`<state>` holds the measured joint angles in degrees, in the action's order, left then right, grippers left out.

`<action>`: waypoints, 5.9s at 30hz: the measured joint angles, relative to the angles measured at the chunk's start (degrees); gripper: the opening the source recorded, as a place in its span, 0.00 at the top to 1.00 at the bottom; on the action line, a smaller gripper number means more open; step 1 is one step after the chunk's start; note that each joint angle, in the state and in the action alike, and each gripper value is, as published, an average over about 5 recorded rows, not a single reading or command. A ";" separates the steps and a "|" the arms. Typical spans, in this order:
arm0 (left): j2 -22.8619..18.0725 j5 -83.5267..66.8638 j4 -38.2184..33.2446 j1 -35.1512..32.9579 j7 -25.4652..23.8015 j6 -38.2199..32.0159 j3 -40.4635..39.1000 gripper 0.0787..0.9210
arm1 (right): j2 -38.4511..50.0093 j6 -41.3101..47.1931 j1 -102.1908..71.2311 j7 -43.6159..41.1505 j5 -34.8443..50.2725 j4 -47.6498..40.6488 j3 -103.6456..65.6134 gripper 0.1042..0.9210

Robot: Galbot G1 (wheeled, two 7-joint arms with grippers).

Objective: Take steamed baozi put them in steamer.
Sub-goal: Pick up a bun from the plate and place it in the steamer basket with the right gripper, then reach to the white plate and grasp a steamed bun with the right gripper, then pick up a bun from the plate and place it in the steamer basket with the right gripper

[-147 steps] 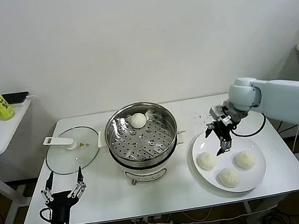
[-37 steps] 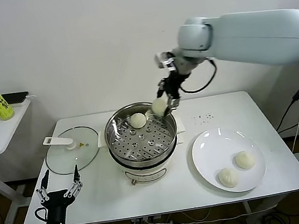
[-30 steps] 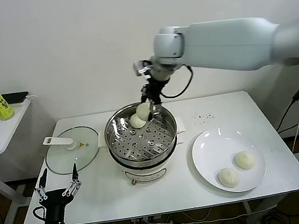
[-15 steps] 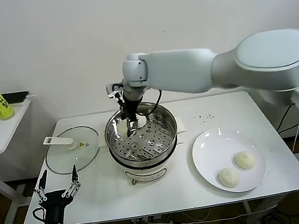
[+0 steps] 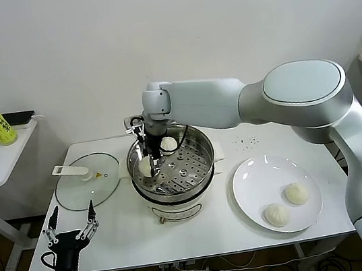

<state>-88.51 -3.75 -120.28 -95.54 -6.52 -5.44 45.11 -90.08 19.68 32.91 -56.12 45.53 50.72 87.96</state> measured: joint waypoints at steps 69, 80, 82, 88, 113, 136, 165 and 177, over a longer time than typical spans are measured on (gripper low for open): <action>-0.99 1.16 -2.36 -2.56 0.34 -0.20 -1.10 0.12 | 55.28 -8.55 16.22 -5.12 -21.23 40.36 11.74 0.12; -1.37 1.15 -1.80 -2.38 0.35 -0.33 -1.27 0.12 | 58.32 -5.55 6.03 -3.20 -23.60 41.67 9.28 0.12; -1.37 1.14 -1.54 -2.41 0.37 -0.47 -1.25 0.12 | 58.55 -5.20 4.32 -2.90 -24.04 41.47 8.69 0.12; -1.39 1.13 -0.71 -2.40 0.41 -0.65 -1.34 0.12 | 58.37 -4.25 -0.27 -1.96 -24.80 40.43 6.58 0.12; -1.24 -0.18 0.81 -2.01 0.34 -0.28 -1.38 0.12 | 53.22 -2.93 -8.31 0.58 -25.54 36.12 2.61 0.12; -1.16 -0.55 1.23 -1.74 0.34 -0.15 -1.18 0.12 | 52.57 -2.64 -10.73 0.50 -25.88 34.10 1.62 0.18; -1.14 -0.52 1.01 -1.67 0.36 -0.07 -1.15 0.12 | 54.00 -3.09 -11.46 0.16 -26.50 34.96 -0.58 0.32; -1.08 0.21 0.84 -1.57 0.35 0.17 -0.99 0.12 | 53.32 -6.83 -2.38 -2.66 -26.30 37.75 -0.31 0.32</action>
<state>-89.59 -3.54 -119.44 -97.12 -6.17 -5.27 44.12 -36.76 12.84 30.53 -58.78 19.24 88.47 87.65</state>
